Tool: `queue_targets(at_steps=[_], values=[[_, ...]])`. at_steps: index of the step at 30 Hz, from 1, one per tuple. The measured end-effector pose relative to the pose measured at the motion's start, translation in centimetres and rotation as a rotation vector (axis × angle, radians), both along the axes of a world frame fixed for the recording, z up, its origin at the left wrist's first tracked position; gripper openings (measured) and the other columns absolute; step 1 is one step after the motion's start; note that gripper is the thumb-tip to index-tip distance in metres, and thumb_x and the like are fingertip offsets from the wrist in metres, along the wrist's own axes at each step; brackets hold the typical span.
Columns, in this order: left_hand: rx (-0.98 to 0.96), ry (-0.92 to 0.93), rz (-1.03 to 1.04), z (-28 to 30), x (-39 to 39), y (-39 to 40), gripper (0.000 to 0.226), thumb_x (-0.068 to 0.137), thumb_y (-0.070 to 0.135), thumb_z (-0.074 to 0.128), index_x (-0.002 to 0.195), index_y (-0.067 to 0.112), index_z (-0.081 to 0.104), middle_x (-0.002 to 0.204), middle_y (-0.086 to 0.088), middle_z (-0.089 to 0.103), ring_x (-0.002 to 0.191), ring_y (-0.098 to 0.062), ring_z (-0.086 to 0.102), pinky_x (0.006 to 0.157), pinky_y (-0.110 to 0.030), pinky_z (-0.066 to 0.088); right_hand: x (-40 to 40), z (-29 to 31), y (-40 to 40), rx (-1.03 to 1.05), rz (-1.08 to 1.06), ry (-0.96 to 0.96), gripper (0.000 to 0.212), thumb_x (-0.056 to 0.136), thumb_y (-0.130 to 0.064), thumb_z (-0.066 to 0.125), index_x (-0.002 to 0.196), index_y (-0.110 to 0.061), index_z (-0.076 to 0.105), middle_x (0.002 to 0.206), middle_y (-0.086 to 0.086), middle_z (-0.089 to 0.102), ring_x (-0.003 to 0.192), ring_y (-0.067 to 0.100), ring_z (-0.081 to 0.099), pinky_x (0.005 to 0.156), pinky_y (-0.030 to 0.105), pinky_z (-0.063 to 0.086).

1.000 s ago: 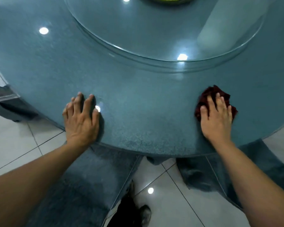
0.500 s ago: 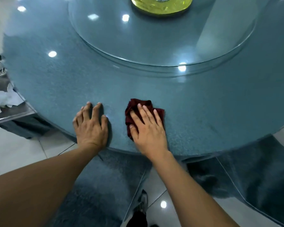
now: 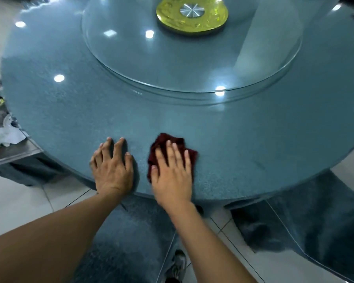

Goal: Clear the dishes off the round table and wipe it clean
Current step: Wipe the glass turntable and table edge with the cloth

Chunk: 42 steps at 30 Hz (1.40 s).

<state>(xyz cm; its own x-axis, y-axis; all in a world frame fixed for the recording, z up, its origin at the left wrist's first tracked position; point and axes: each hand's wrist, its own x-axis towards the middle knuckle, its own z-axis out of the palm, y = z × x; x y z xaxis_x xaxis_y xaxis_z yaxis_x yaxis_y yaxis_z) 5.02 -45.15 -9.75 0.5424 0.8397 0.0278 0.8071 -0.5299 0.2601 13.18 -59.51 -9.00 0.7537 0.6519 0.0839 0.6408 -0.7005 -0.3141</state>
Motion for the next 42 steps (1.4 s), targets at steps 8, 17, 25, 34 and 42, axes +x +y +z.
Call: queue_targets(at_steps=[8,17,25,34,42], values=[[0.002,0.008,-0.013,0.1,-0.1,-0.3,0.051,0.098,0.044,0.032,0.147,0.032,0.038,0.16,-0.009,0.031,0.146,-0.033,0.027,0.119,-0.051,0.019,4.6,-0.6,-9.8,-0.08,-0.029,-0.03,0.056,0.101,-0.047,0.031,0.15,-0.024,0.045,0.164,0.003,0.026,0.152,0.018,0.021,0.124,0.046,0.014],[-0.001,0.015,-0.004,-0.1,0.1,-0.3,0.047,0.102,0.037,0.042,0.149,0.03,0.038,0.161,-0.009,0.029,0.147,-0.033,0.025,0.121,-0.05,0.016,7.6,-0.2,-14.4,-0.067,-0.485,-0.006,0.062,0.097,-0.045,0.031,0.149,-0.016,0.046,0.162,0.01,0.028,0.151,0.027,0.025,0.123,0.053,0.014],[0.001,0.024,-0.016,-0.2,-0.1,-0.1,0.049,0.102,0.041,0.03,0.149,0.032,0.036,0.16,-0.007,0.03,0.146,-0.032,0.027,0.12,-0.051,0.019,-4.8,-0.3,-3.2,-0.001,0.114,0.046,0.054,0.099,-0.044,0.042,0.151,-0.031,0.041,0.165,-0.001,0.024,0.153,0.014,0.015,0.123,0.047,0.015],[-0.063,-0.014,-0.064,0.5,-0.5,-0.1,0.055,0.098,0.045,0.029,0.148,0.028,0.045,0.16,-0.011,0.034,0.146,-0.032,0.027,0.12,-0.046,0.01,7.9,-0.2,0.4,-0.115,-0.272,0.019,0.069,0.093,-0.054,0.026,0.153,-0.023,0.039,0.165,0.008,0.023,0.153,0.023,0.018,0.124,0.048,0.008],[-0.042,-0.166,-0.427,1.4,-4.4,11.8,0.034,0.096,0.036,0.041,0.118,0.022,0.063,0.131,-0.006,0.056,0.113,-0.032,0.052,0.098,-0.042,0.036,6.5,-0.6,6.2,-0.116,-0.422,-0.034,0.06,0.102,-0.05,0.032,0.156,-0.024,0.032,0.166,0.007,0.018,0.153,0.023,0.014,0.125,0.046,0.003]])
